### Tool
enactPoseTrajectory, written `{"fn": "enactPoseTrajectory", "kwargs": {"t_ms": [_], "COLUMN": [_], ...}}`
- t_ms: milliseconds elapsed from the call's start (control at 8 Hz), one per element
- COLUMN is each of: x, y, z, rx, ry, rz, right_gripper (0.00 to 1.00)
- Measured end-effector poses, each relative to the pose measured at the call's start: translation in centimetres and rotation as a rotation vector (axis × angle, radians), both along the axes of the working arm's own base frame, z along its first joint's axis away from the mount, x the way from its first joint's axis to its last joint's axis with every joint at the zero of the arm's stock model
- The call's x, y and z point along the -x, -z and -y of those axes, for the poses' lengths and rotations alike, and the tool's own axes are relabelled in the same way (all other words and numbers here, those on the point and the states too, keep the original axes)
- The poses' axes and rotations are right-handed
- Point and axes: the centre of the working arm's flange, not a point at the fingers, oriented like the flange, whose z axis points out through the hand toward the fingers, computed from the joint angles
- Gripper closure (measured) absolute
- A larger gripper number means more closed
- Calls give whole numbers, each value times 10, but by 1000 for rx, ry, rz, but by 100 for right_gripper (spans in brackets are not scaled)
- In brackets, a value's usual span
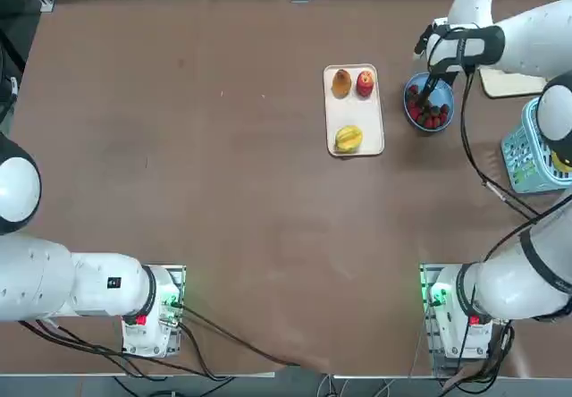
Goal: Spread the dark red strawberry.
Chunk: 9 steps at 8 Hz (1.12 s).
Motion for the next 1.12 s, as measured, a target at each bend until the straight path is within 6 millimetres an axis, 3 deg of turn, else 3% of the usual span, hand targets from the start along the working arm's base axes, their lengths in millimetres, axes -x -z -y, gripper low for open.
{"fn": "enactPoseTrajectory", "kwargs": {"t_ms": [500, 875, 1125], "x": [2, 4, 5], "y": [2, 4, 5], "z": [-1, -1, -2], "rx": [0, 1, 0], "ry": [-2, -3, -5], "rz": [-7, -18, -20], "right_gripper": [26, 44, 49]}}
